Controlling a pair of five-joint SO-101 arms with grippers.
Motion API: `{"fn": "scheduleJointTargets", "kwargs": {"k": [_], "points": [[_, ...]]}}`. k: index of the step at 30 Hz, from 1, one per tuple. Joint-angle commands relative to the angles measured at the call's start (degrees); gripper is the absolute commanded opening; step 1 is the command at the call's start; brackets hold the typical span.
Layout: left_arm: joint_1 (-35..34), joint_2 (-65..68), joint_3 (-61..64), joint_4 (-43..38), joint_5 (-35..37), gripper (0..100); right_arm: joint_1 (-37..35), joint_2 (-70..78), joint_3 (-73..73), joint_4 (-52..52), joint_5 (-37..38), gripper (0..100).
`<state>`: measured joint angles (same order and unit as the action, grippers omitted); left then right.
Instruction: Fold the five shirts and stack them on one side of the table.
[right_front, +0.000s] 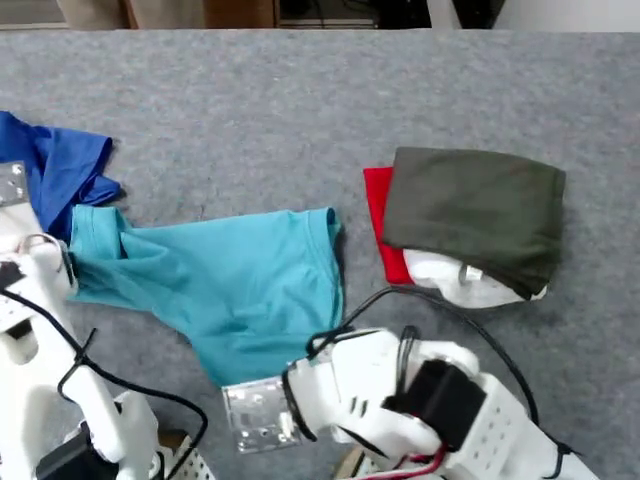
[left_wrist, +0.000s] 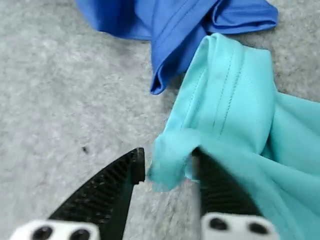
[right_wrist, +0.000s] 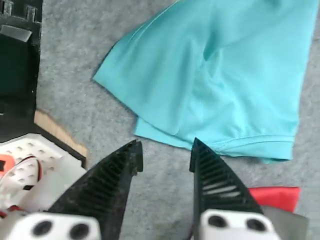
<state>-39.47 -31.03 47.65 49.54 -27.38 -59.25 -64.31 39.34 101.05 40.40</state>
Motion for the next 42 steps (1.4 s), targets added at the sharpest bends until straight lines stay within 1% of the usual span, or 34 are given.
{"fn": "scheduleJointTargets", "kwargs": {"k": [1, 3, 4, 7, 8, 9, 10, 12, 14, 16, 19, 24, 29, 32, 38, 40, 42], "points": [[-1.0, 0.0, -8.8, 6.2, -0.4, 28, 0.7, -0.1, -4.7, 0.4, 2.4, 17.0], [-1.1, 0.0, -12.3, 9.2, -0.4, 25, 4.1, 0.7, -4.9, -2.4, 3.5, 15.3], [-1.1, 0.0, -14.4, 10.7, -0.2, 22, 6.6, 1.6, -4.9, -4.4, 4.3, 12.5], [-1.1, 0.0, -21.6, 15.7, 5.1, 6, 15.0, 7.2, -5.7, -12.0, 6.2, 0.0], [-0.7, 0.0, -24.3, 17.8, 6.6, 1, 17.1, 9.8, -6.5, -14.5, 6.4, 0.5], [-0.3, 0.0, -26.6, 20.0, 8.1, 2, 18.8, 12.8, -7.6, -16.7, 6.1, 1.7], [0.7, 0.5, -28.7, 21.9, 10.2, 5, 19.9, 16.1, -9.1, -18.5, 6.1, 0.9], [4.0, 0.7, -30.5, 23.7, 15.6, 4, 21.0, 23.3, -12.6, -21.8, 4.3, 0.3], [7.2, 1.4, -28.7, 22.1, 19.0, 2, 21.0, 31.1, -16.9, -23.8, 1.6, 0.3], [10.3, 2.9, -25.7, 18.6, 19.7, 2, 21.1, 39.0, -21.3, -25.1, -0.5, 0.3], [12.7, 7.4, -19.7, 11.3, 19.8, 2, 21.3, 50.4, -27.5, -26.5, -2.5, 0.3], [11.8, 18.3, -14.0, -1.0, 19.7, 2, 26.4, 65.9, -35.6, -27.5, -4.4, 0.3], [10.0, 29.8, -16.4, -9.7, 19.8, 2, 33.5, 78.3, -42.7, -27.6, -4.0, 0.2], [10.0, 36.5, -21.8, -11.3, 19.8, 2, 37.0, 85.7, -48.0, -27.6, -3.9, 0.2], [10.0, 49.9, -36.0, -10.8, 19.9, 2, 41.0, 100.4, -62.5, -27.3, -3.9, 0.2], [10.0, 52.7, -40.0, -8.6, 19.9, 2, 41.9, 104.9, -68.7, -26.9, -3.9, 0.2], [9.9, 54.3, -44.6, -4.7, 19.9, 2, 42.8, 109.1, -75.5, -25.9, -4.0, 0.2]]}}
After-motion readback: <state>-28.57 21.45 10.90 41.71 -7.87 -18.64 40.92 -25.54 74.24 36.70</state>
